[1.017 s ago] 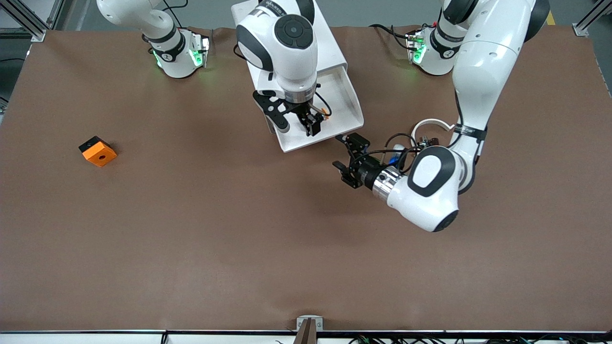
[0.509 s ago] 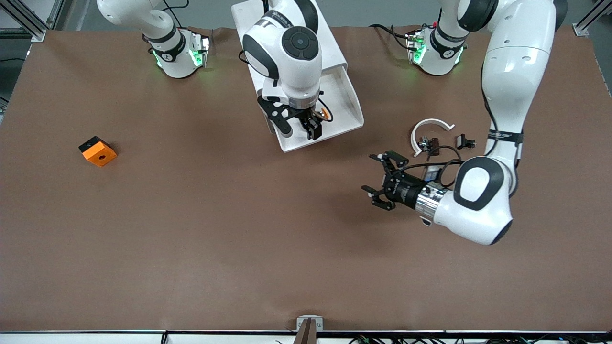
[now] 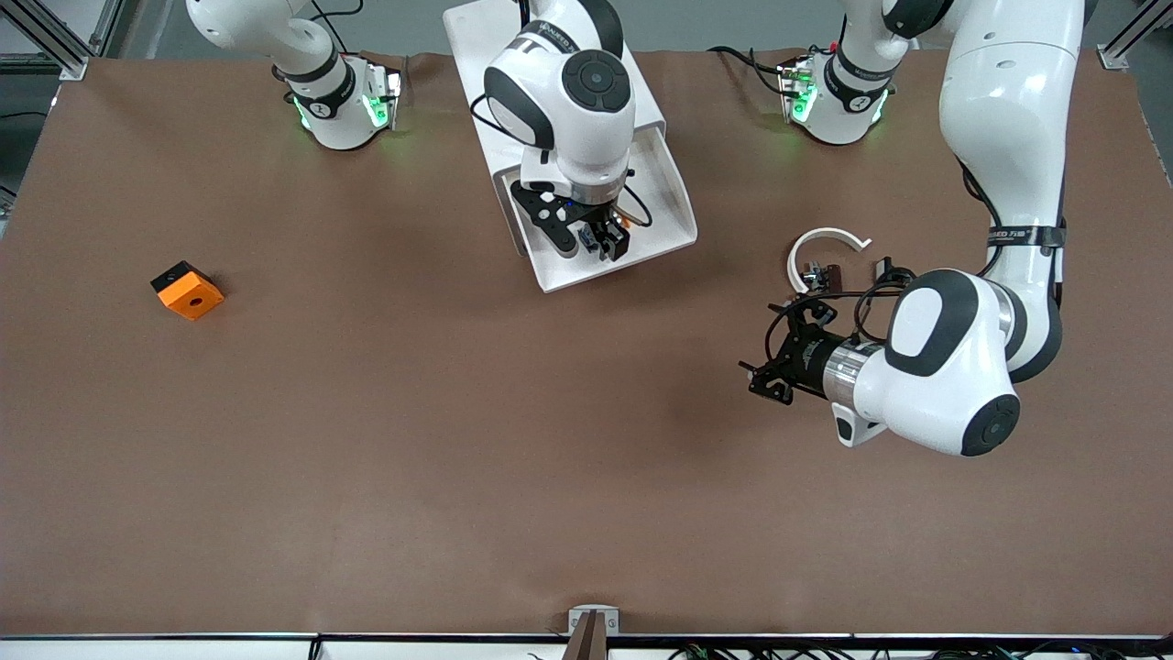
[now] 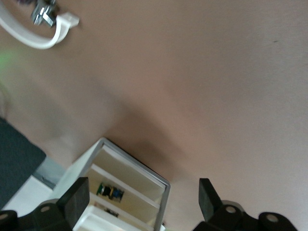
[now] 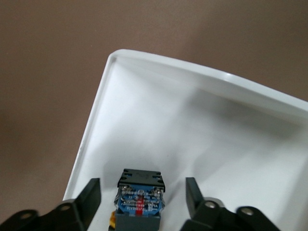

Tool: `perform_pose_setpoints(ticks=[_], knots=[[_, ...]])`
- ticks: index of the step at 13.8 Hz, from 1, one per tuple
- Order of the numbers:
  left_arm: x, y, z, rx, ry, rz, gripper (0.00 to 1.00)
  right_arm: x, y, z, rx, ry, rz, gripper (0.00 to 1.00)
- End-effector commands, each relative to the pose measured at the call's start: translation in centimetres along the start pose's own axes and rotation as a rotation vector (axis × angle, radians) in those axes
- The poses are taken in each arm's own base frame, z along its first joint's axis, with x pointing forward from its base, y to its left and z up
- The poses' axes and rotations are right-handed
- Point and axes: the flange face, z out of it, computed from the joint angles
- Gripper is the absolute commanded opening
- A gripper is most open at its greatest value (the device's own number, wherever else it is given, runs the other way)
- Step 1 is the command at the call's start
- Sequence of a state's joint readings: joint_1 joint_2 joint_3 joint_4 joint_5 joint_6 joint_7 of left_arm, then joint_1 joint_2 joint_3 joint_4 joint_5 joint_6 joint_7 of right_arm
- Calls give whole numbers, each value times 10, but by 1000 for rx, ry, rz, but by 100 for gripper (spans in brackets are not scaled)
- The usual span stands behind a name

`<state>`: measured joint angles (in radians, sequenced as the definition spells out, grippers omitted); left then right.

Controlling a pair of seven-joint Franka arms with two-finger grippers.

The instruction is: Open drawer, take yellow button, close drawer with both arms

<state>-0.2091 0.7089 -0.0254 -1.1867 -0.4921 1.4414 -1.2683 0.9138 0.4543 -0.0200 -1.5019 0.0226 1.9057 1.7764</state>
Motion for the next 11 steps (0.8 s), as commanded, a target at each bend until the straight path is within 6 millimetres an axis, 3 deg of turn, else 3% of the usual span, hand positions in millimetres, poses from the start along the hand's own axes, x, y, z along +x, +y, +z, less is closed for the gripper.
perform_pose_setpoints(ticks=[1, 4, 7, 9, 11], knots=[[2, -2, -10, -13, 122, 133, 100, -2, -5, -4, 10, -4, 0, 33], [-13, 1, -10, 15, 248, 368, 100, -2, -6, -9, 21, -6, 0, 25], [-21, 0, -23, -15, 289, 488, 100, 14, -15, -33, 52, -48, 25, 21], [-39, 2, -23, -31, 316, 561, 100, 42, -16, -58, 31, -117, 1, 20], [-59, 9, -7, -22, 321, 591, 100, 95, -10, -89, -23, -168, -76, 20]])
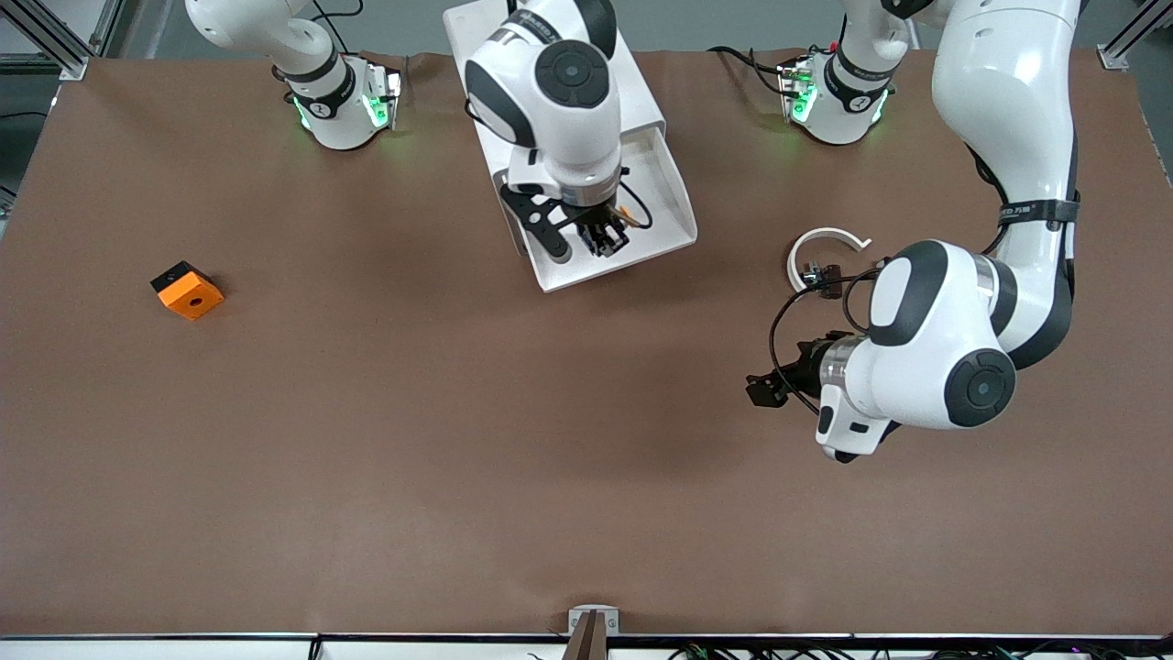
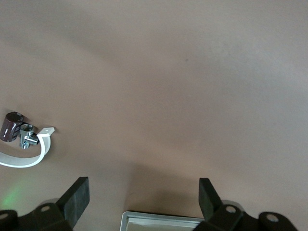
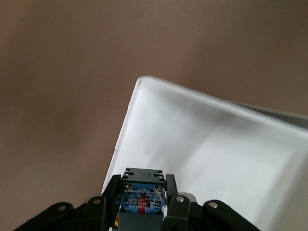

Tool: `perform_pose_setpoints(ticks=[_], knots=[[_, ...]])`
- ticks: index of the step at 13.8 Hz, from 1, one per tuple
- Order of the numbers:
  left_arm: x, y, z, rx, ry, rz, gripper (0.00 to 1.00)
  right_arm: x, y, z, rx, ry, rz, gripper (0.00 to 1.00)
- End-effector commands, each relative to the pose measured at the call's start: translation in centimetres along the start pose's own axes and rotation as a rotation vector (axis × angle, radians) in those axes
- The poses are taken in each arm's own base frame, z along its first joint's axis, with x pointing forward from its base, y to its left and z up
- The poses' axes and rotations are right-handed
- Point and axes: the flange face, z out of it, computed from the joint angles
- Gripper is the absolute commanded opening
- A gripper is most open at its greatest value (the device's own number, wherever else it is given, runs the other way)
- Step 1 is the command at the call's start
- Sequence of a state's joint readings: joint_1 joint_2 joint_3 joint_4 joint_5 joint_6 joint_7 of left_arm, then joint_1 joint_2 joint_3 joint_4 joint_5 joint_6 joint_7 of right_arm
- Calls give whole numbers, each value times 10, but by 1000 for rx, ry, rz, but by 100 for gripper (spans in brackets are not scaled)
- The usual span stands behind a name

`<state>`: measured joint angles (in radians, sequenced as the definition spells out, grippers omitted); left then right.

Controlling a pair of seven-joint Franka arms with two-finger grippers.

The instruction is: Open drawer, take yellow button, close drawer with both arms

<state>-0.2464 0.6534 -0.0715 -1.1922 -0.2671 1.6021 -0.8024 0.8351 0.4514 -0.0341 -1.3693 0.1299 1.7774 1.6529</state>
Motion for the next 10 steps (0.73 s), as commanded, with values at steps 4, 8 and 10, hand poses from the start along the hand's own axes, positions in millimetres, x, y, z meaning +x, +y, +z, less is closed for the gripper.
perform_pose_setpoints(ticks=[4, 8, 10], knots=[[-76, 52, 69, 48, 41, 122, 100, 161, 58, -116, -50, -102, -348, 20], [-122, 71, 103, 79, 37, 157, 100, 313, 125, -135, -35, -166, -606, 21], [-149, 71, 114, 106, 26, 153, 100, 394, 163, -124, -3, -183, -740, 22]])
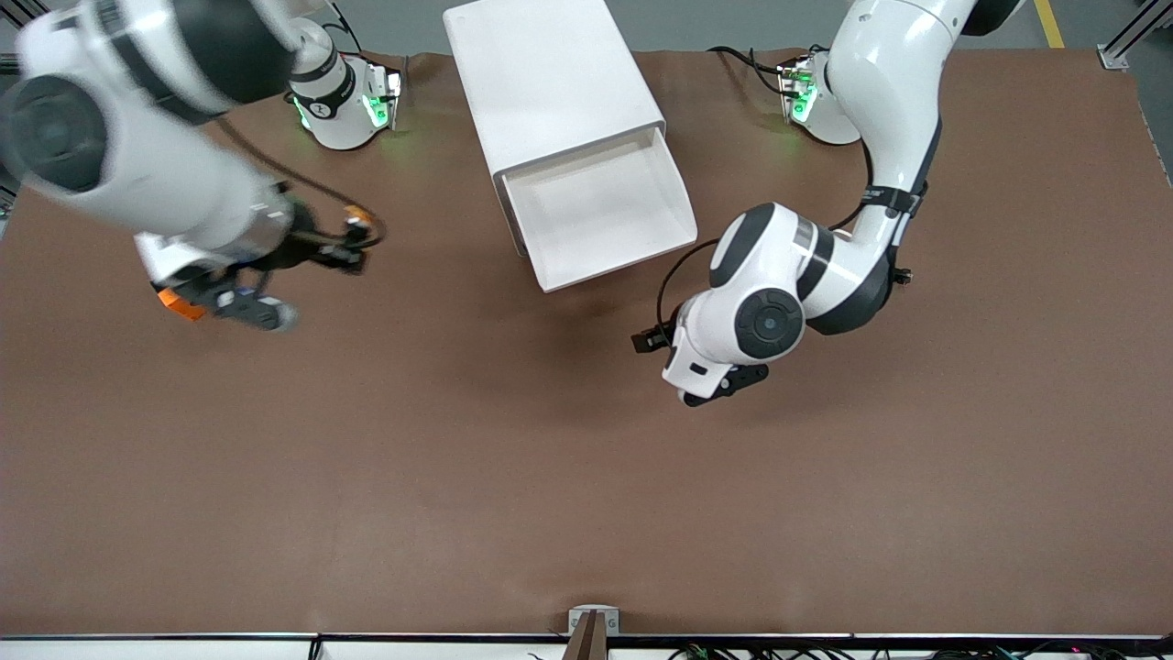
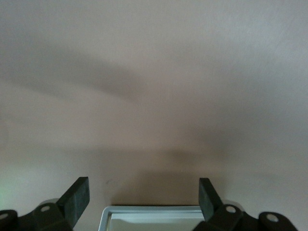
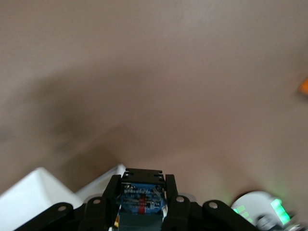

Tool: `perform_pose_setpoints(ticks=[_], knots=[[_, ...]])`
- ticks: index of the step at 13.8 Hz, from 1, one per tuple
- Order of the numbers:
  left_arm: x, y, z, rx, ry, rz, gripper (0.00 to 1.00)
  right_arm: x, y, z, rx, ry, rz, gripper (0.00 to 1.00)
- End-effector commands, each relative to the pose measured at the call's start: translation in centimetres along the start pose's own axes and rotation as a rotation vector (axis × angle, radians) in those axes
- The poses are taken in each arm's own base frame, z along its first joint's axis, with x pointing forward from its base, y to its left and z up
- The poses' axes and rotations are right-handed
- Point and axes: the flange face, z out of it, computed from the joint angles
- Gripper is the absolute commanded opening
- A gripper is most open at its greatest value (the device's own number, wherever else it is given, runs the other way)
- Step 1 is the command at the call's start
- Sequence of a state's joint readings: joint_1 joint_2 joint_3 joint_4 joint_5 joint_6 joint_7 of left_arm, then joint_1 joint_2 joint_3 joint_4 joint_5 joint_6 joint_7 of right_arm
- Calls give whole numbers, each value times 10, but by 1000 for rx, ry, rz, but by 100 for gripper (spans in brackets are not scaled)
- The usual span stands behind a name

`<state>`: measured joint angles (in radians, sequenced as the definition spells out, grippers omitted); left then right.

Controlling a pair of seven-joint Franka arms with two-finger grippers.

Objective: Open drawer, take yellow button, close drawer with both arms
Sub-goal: 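Carry the button with the right gripper while the left gripper pushes drawer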

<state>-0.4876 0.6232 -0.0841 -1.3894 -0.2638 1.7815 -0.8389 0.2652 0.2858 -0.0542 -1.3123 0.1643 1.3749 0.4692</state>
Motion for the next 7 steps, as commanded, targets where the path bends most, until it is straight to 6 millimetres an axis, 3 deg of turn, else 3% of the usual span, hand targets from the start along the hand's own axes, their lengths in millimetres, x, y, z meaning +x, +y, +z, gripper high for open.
perform_pose_setpoints(ticks=[1, 4, 7], knots=[[-45, -3, 7, 39, 6, 14, 100, 43, 88, 16, 32, -9, -144, 22], [-84, -4, 14, 55, -17, 56, 100, 89, 155, 71, -11, 81, -238, 22], [-105, -6, 24, 77, -32, 61, 100, 104, 187, 134, -78, 136, -267, 22]])
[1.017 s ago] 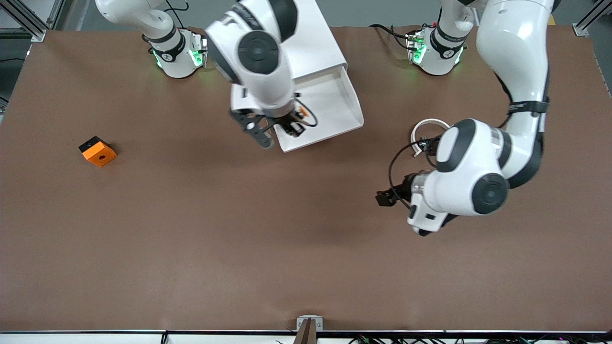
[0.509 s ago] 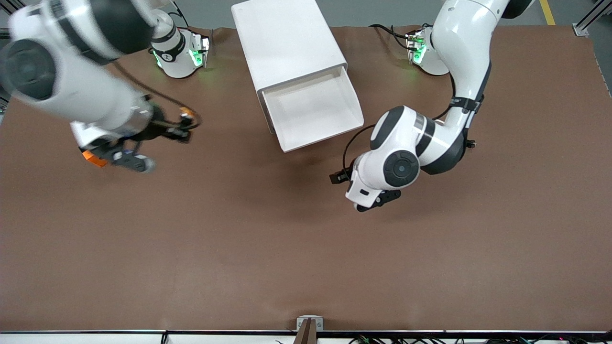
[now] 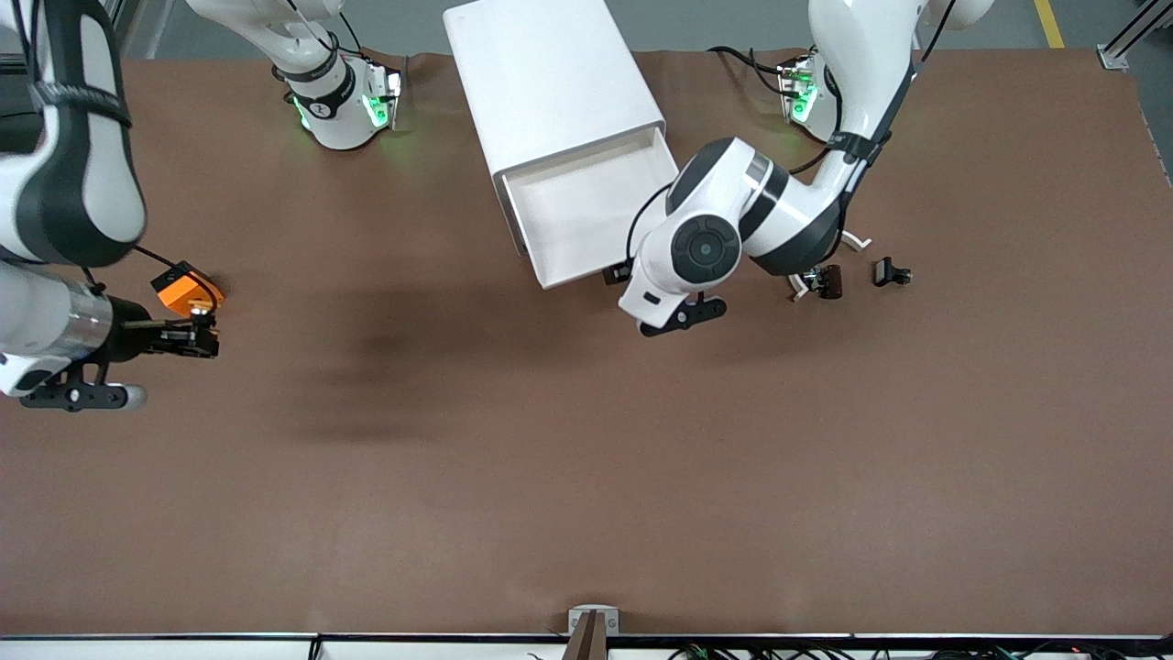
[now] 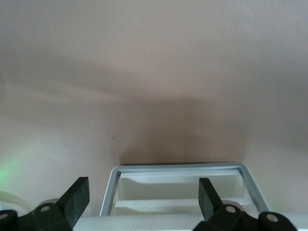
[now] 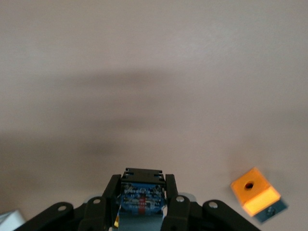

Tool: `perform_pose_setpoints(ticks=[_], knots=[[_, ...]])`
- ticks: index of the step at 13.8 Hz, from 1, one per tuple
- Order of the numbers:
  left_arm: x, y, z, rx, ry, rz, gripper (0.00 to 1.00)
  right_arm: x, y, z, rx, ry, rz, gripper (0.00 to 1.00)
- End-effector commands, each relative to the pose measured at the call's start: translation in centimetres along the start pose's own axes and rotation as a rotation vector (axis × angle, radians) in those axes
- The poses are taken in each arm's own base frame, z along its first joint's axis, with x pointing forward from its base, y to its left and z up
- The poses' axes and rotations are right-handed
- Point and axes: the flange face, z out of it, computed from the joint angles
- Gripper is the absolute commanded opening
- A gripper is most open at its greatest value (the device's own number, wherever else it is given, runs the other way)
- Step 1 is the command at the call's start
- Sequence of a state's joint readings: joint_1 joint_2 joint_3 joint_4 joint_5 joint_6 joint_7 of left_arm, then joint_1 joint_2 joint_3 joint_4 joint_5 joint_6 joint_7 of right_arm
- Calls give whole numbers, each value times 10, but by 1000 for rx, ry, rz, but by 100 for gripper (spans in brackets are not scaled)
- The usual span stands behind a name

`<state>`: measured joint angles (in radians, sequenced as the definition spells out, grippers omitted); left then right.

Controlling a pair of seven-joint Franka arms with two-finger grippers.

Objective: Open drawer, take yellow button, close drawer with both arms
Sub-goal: 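Carry the button with the right gripper while the left gripper pushes drawer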

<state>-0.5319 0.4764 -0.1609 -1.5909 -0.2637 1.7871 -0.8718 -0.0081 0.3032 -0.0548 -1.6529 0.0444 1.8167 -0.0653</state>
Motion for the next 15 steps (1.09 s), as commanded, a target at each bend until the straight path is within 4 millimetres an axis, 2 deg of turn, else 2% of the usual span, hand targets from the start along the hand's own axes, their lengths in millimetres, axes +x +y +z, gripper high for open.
perform_pose_setpoints(ticks=[1, 4, 7, 9, 12, 15], knots=[[-22, -6, 9, 13, 6, -3, 100, -12, 15, 43, -51, 29, -53, 22], [-41, 6, 23, 13, -4, -6, 100, -15, 31, 86, -71, 42, -57, 22], [-59, 19, 36, 5, -5, -9, 100, -22, 36, 129, -71, 49, -61, 23], [-69, 26, 42, 7, -14, 2, 100, -25, 42, 149, -71, 50, -64, 24], [-88, 38, 58, 11, -29, -5, 100, -18, 57, 180, -80, 75, -130, 24], [-123, 54, 73, 25, -28, 9, 100, -11, 71, 213, -84, 101, -134, 24]])
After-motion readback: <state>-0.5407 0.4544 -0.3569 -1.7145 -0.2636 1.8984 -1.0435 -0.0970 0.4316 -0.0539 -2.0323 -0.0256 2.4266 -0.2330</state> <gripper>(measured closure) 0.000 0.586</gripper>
